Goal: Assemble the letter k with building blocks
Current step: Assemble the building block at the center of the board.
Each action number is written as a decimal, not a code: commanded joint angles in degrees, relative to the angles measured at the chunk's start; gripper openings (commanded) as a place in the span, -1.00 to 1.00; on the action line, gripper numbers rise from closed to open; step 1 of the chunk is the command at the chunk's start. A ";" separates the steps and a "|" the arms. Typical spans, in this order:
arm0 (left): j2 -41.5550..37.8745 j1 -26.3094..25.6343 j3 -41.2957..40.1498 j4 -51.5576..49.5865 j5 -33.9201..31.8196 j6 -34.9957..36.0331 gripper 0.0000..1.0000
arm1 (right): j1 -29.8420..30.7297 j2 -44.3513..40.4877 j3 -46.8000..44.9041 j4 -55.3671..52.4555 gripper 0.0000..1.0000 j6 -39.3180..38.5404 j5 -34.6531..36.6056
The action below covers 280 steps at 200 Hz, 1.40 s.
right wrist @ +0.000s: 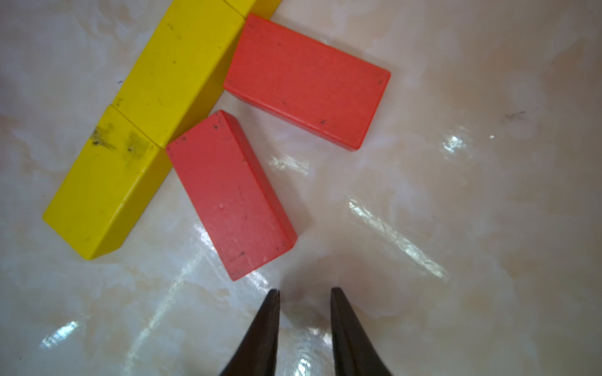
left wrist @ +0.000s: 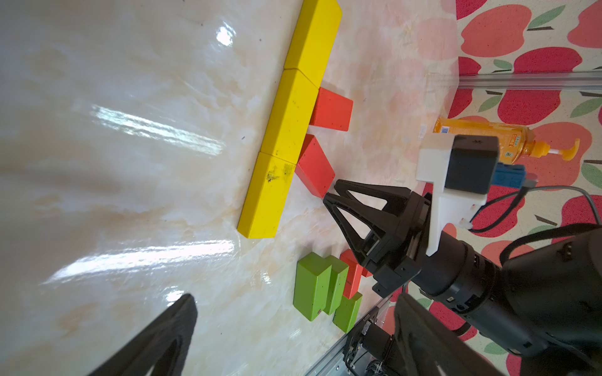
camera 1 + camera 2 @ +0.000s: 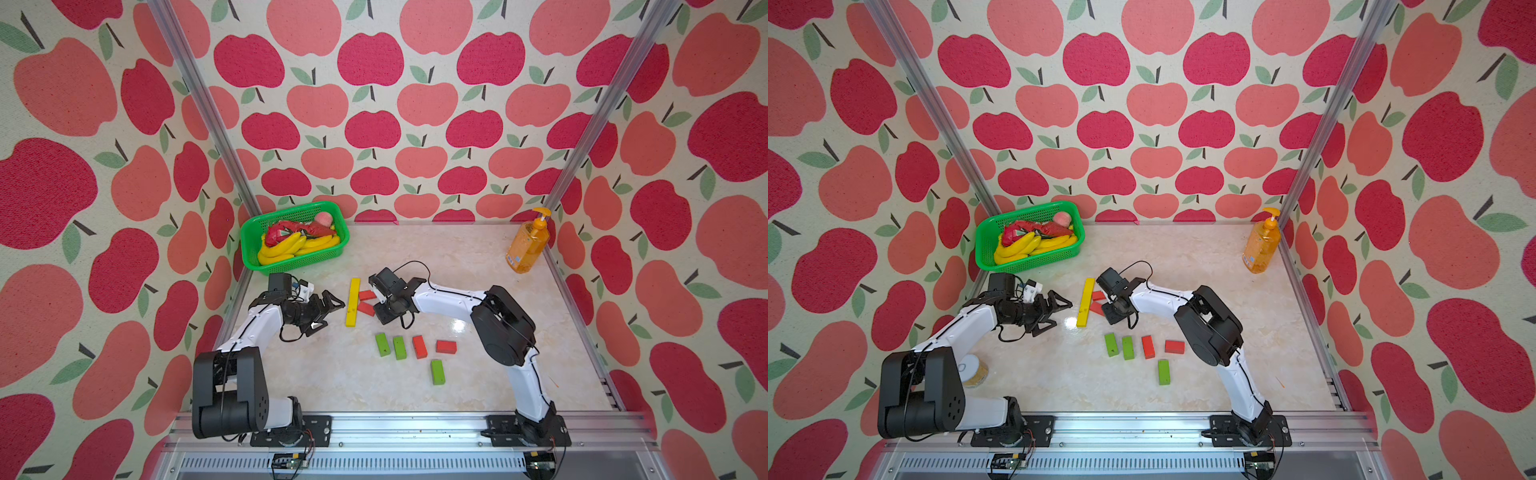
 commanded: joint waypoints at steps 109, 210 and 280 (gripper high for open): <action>1.07 -0.25 1.52 -0.21 -0.21 1.58 0.95 | -0.49 3.80 4.48 -4.14 -0.36 0.67 1.70; 1.24 -0.76 1.68 -0.89 -0.93 2.17 0.96 | -0.91 -0.55 0.96 -4.25 -0.34 1.36 8.35; 0.43 -8.13 9.31 -5.20 -7.89 2.68 0.96 | -2.35 -20.84 -9.48 -2.29 0.72 4.03 8.26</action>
